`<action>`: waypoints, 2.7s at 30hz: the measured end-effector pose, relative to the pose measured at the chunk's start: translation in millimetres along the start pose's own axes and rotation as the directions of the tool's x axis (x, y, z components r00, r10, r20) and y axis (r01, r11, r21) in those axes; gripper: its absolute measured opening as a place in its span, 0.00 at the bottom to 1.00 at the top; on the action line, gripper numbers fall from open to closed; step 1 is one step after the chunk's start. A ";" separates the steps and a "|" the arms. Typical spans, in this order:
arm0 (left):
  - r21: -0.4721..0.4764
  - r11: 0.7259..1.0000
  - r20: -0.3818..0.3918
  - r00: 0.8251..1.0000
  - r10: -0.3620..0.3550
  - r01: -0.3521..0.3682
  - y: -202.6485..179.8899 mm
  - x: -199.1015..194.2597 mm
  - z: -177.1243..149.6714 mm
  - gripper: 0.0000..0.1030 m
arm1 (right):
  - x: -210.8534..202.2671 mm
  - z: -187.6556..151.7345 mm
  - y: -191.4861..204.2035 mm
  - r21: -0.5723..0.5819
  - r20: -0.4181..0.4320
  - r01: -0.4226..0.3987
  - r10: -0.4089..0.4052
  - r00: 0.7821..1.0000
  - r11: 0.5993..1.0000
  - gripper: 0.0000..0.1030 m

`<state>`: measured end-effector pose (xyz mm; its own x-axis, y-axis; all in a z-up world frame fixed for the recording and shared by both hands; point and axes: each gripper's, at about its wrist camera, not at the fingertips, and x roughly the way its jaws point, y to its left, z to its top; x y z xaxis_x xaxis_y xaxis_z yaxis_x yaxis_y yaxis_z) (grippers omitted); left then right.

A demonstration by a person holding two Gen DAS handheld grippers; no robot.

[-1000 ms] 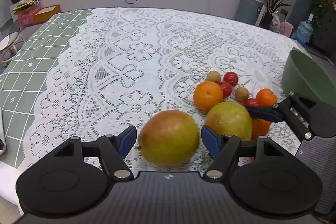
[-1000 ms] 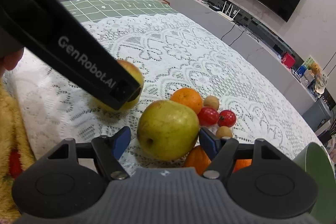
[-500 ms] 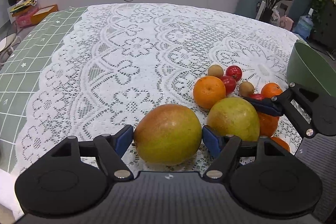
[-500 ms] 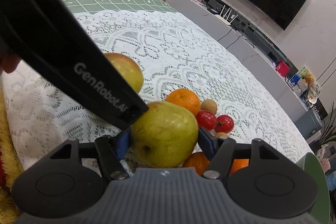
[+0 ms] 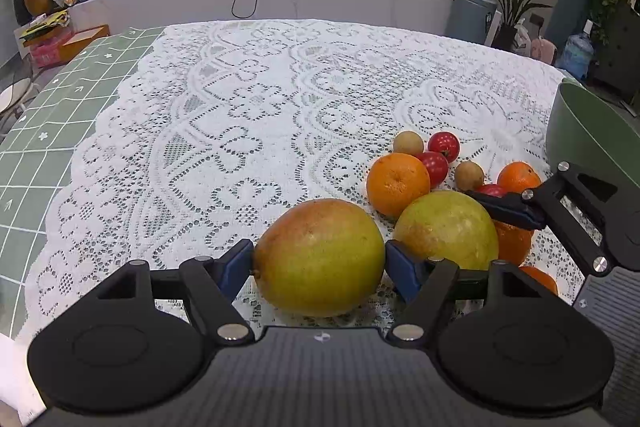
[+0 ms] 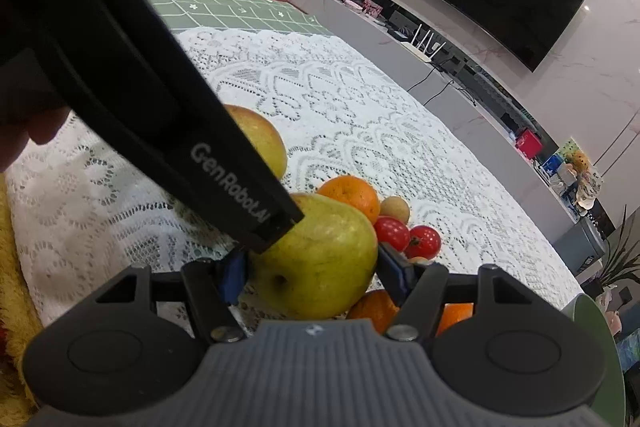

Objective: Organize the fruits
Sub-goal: 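Carry the mango with the left gripper while the right gripper carries the pear over the green colander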

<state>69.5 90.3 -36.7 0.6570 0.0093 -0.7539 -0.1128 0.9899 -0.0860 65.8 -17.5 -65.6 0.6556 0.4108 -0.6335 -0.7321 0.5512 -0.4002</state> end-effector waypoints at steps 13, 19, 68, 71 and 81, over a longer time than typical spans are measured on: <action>-0.086 0.996 0.048 0.999 -0.019 0.023 4.9 -18.6 3.3 0.80 | -32.7 -0.7 1.4 -0.004 0.073 0.046 -0.046 0.996 0.999 0.62; -0.099 0.994 0.063 0.997 -0.051 0.057 -5.3 -37.5 8.4 0.80 | -58.3 -3.6 -16.1 0.046 0.106 0.062 -0.066 0.992 0.997 0.62; 0.758 0.486 -0.400 0.899 -0.180 0.435 -284.7 75.3 96.4 0.80 | -12.2 -123.9 -265.6 0.403 -0.320 -0.032 0.174 0.931 0.915 0.62; 0.737 0.501 -0.435 0.886 -0.162 0.454 -285.2 86.0 99.7 0.80 | -8.8 -125.2 -264.1 0.392 -0.340 -0.031 0.177 0.924 0.919 0.62; 0.716 0.498 -0.502 0.857 -0.119 0.489 -294.1 109.8 102.2 0.80 | -8.2 -129.1 -264.5 0.400 -0.346 -0.044 0.196 0.917 0.915 0.62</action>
<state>251.0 -185.3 -27.6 0.2018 -0.1806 -0.9626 0.7990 0.5988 0.0552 230.2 -260.4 -40.0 0.3943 0.2331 -0.8889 -0.6249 0.7772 -0.0733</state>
